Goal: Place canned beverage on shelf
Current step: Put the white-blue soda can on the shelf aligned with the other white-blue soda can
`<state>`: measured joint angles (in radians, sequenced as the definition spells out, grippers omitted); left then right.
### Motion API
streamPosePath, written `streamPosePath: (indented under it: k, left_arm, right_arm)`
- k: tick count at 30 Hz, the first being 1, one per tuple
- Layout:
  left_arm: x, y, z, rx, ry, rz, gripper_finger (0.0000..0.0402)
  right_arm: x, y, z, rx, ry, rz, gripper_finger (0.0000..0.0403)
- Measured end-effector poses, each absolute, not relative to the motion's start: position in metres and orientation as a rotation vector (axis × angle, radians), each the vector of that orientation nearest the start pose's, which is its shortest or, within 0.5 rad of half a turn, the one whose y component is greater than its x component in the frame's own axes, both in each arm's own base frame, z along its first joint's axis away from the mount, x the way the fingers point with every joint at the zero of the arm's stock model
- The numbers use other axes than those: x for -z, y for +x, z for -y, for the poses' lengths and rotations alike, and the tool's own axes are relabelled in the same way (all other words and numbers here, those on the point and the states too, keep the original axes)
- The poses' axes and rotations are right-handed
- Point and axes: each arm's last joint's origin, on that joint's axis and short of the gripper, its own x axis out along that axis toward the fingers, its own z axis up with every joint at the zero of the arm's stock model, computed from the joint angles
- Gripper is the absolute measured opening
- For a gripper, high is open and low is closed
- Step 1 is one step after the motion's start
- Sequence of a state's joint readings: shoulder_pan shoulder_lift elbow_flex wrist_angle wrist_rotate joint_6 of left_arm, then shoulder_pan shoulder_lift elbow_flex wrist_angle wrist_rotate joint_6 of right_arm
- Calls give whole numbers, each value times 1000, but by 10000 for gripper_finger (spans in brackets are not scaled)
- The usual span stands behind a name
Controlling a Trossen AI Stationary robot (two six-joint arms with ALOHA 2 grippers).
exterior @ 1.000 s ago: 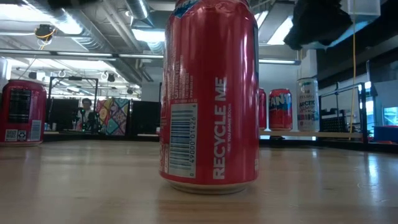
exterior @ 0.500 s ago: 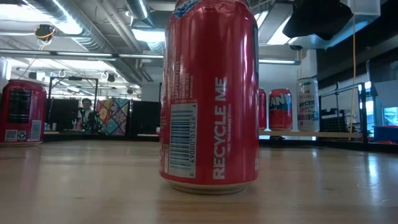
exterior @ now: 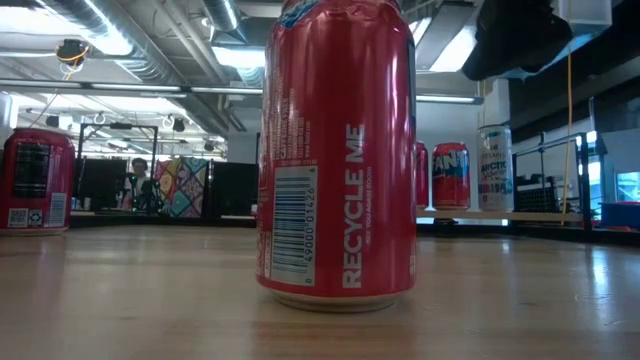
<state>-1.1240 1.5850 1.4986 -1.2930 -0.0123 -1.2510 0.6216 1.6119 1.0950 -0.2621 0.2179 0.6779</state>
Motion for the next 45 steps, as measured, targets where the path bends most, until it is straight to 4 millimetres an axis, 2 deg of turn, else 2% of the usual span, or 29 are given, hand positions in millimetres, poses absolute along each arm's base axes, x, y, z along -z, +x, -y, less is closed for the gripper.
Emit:
streamPosePath:
  k: [10,18,20,24,26,29,32,35,39,45]
  left_arm:
    - [-293,132,274,95,-63,-1497,314]
    - [-273,130,270,64,-6,-1547,309]
    - [-273,134,268,51,-28,-1553,292]
    - [-274,145,262,-18,-136,-1567,227]
    - [-277,153,258,-61,-232,-1562,217]
    - [-289,171,244,-163,-415,-1527,217]
    - [-302,194,220,-335,-626,-1466,217]
    - [-308,217,196,-477,-764,-1386,217]
    - [-306,245,163,-583,-837,-1327,217]
    - [-301,267,128,-656,-817,-1282,232]
  right_arm:
    - [-231,281,-194,-113,343,-807,364]
    - [-231,281,-194,-112,345,-807,364]
    - [-231,281,-194,-111,347,-807,364]
    - [-231,281,-194,-106,358,-807,364]
    - [-231,281,-194,-103,366,-809,364]
    - [-231,281,-194,-103,367,-809,364]
    - [-231,281,-194,-99,366,-807,364]
    - [-230,281,-193,-73,351,-805,364]
    - [-227,279,-190,-28,326,-821,364]
    - [-226,278,-189,-6,332,-837,364]
